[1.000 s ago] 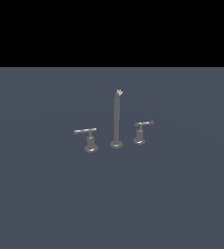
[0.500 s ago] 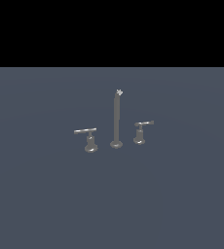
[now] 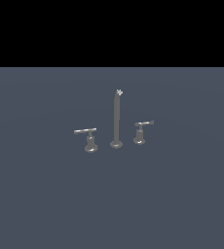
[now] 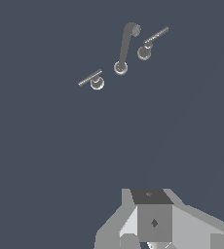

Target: Turn on the faucet by rotating a designated handle.

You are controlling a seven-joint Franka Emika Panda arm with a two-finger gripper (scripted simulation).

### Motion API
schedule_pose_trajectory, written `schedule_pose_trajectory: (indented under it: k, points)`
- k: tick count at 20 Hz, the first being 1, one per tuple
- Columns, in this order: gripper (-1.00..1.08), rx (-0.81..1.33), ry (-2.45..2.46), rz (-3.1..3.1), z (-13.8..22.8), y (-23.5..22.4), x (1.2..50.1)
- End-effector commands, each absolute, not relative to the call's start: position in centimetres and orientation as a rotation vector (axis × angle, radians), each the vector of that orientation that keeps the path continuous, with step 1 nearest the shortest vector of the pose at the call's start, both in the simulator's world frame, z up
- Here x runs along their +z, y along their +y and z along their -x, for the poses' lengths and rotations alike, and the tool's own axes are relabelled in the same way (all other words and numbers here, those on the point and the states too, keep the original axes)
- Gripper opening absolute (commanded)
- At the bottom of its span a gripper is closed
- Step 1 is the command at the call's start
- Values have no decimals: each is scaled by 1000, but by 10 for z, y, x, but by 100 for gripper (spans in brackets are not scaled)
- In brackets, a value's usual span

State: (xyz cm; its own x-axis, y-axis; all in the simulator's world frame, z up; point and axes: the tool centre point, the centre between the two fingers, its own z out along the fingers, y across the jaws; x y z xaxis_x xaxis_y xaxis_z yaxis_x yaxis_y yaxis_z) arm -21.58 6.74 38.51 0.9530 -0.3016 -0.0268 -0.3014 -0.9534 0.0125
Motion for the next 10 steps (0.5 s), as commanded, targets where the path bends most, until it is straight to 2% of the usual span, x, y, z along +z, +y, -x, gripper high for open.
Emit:
schedule_pose_trajectory:
  k: [1,10]
  points:
    - [-100,-42,-566,-3083,207,76,368]
    - [-100,-36,-865,-3018,171,103,310]
